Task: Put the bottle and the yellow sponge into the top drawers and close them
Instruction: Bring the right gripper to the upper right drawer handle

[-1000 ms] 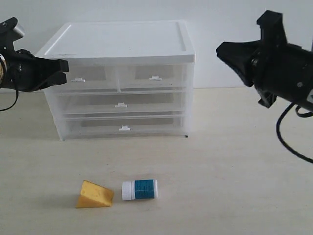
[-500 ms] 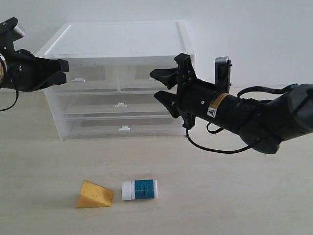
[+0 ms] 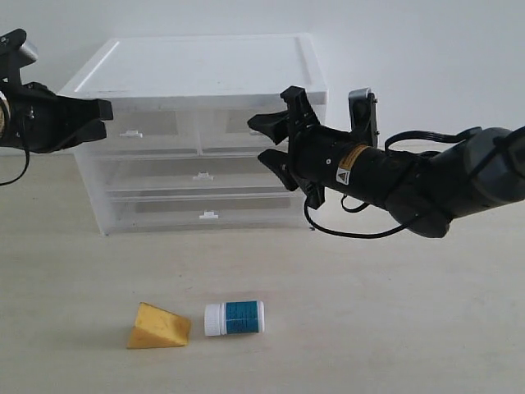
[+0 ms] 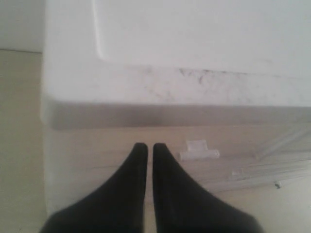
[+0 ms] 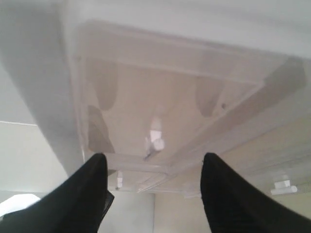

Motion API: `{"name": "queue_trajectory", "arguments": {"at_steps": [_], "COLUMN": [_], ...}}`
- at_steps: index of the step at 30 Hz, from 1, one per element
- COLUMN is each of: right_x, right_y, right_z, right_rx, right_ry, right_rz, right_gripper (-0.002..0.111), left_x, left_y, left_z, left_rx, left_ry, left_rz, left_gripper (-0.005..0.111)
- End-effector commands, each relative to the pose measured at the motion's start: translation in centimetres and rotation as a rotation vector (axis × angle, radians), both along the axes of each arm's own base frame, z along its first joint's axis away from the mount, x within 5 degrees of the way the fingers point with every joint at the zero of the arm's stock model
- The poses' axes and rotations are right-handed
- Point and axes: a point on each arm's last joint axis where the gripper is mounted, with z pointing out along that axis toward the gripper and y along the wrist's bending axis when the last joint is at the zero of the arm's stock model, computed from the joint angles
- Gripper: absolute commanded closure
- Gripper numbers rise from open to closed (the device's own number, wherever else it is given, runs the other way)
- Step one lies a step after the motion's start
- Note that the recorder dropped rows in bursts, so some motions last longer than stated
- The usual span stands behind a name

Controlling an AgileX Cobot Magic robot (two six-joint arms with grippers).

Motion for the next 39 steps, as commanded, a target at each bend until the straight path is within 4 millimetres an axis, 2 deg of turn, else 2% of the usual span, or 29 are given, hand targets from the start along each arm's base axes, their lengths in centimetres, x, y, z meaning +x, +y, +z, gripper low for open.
{"name": "queue_trajectory", "arguments": {"at_steps": [1,4,6,12,14,19,25,32,39], "right_x": [0.2,0.2,0.2,0.2,0.2,0.2,0.2,0.3,0.3], "right_y": [0.0,-0.1,-0.1,-0.1,-0.1,-0.1,-0.1,-0.1,-0.1], "right_z": [0.4,0.4,0.4,0.4,0.4,0.3,0.3,0.3,0.3], "right_rx": [-0.008,-0.012,-0.016,-0.026,-0.034,-0.041,-0.044,-0.05,-0.058], "right_ry": [-0.036,-0.044,-0.048,-0.055,-0.063,-0.056,-0.059,-0.067,-0.074], "right_rz": [-0.003,-0.01,-0.01,-0.008,-0.007,-0.01,-0.01,-0.012,-0.01], "right_gripper": [0.057,0.057,0.057,0.057,0.057,0.057,0.057,0.057,0.057], "left_x": [0.1,0.0,-0.1,-0.2,-0.2,0.2,0.8,0.8,1.1], "left_y": [0.0,-0.3,-0.4,-0.5,-0.5,-0.4,-1.6,-2.6,-2.4], "left_z": [0.2,0.2,0.2,0.2,0.2,0.2,0.0,0.0,0.1], "left_rx": [-0.003,-0.017,-0.023,-0.03,-0.03,-0.021,-0.048,0.046,0.112], "left_ry": [-0.005,0.001,0.004,0.007,0.007,-0.001,0.01,-0.038,-0.069], "left_rz": [-0.011,-0.037,-0.048,-0.059,-0.059,-0.043,-0.111,-0.136,-0.097], "left_gripper": [0.103,0.102,0.095,0.057,0.05,0.048,0.048,0.048,0.048]}}
